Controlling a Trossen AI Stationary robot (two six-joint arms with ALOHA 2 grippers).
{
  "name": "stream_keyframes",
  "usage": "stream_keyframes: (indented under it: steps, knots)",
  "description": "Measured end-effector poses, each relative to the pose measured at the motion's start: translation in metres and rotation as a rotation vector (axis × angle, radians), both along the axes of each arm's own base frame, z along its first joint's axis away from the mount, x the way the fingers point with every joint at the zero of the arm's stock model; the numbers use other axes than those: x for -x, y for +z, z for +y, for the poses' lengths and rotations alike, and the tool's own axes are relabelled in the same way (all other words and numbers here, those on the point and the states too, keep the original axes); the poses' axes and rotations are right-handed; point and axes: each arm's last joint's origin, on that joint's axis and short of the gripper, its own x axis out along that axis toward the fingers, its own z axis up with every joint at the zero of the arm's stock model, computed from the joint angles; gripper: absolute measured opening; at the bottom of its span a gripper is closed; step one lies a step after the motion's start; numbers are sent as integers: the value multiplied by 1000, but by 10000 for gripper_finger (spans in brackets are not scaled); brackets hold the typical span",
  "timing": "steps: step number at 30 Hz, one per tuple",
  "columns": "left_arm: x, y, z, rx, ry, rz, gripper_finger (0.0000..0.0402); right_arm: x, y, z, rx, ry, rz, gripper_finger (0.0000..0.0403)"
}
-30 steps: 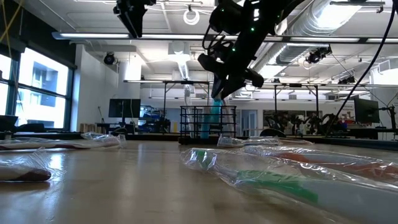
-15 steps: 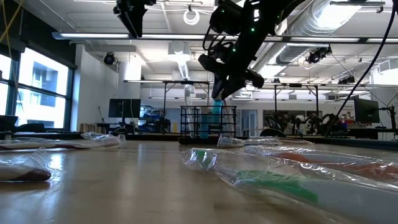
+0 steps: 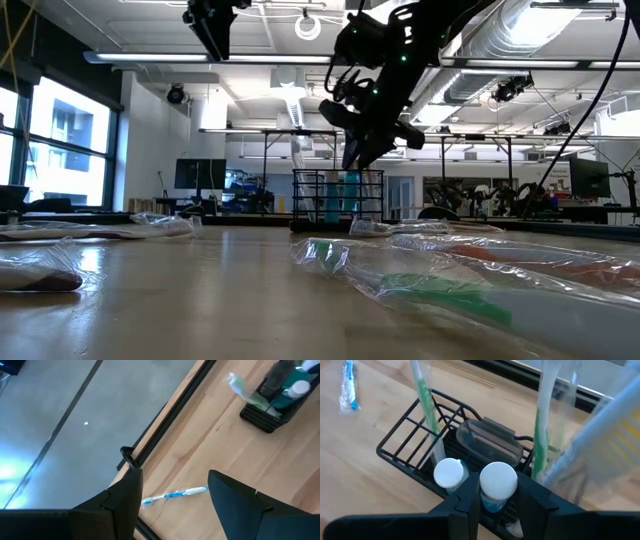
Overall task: Pick & Place toothbrushing station
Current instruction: Put the blue mouthwash into the mesh organizer
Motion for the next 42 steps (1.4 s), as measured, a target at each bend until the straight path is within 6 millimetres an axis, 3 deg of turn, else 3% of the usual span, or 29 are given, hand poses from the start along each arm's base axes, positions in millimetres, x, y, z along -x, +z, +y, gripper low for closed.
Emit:
stream_keyframes:
  steps: [42]
  knots:
    - [0,0,0,1,-1,-2,221,2,-1,-4,-65,78,10,93]
